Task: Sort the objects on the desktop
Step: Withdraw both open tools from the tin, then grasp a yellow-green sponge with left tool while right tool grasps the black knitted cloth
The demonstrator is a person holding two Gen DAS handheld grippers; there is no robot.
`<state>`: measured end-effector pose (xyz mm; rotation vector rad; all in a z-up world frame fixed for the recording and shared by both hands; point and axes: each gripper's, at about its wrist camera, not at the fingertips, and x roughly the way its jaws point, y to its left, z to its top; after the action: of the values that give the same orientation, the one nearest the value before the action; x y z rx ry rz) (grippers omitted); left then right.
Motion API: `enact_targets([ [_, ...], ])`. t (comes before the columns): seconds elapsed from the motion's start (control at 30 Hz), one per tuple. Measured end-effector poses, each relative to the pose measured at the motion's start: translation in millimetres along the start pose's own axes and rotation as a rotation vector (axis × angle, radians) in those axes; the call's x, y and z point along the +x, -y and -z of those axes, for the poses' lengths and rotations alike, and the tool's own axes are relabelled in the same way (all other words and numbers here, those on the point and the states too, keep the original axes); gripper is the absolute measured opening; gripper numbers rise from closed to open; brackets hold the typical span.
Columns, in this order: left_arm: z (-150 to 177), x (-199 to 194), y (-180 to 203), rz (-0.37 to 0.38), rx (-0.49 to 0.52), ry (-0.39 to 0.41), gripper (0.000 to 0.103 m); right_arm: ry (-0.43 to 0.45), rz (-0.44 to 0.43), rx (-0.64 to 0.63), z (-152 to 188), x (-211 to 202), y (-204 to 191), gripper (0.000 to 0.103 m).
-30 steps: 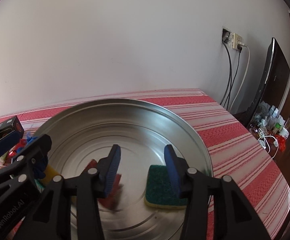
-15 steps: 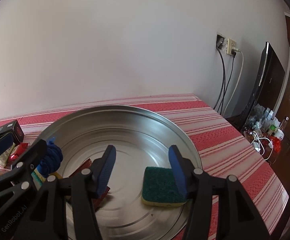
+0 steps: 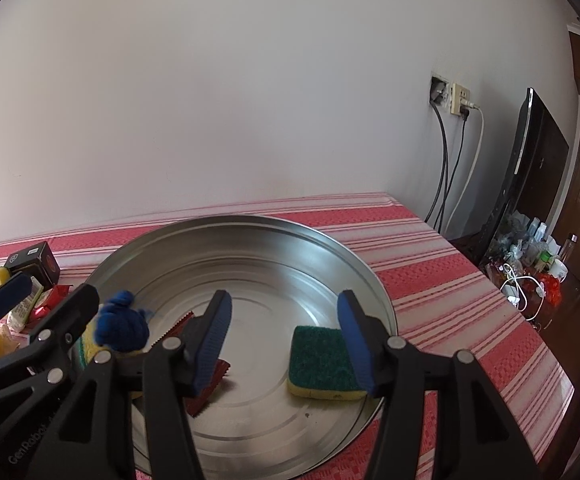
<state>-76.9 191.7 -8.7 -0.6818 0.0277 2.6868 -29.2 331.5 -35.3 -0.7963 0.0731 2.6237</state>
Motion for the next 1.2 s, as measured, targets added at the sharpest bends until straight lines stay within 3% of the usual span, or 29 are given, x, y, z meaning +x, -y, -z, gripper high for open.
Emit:
enact_targets([
  [0.57, 9.4, -19.5, -14.0, -0.001, 0.008, -0.004, 0.08, 0.007, -0.033, 0.029, 10.4, -27.2, -4.8, 0.057],
  [1.2, 33.4, -62.7, -59.1, -0.044, 0.043, -0.017, 0.08, -0.019, -0.101, -0.001, 34.5, -59.5, -53.5, 0.058],
])
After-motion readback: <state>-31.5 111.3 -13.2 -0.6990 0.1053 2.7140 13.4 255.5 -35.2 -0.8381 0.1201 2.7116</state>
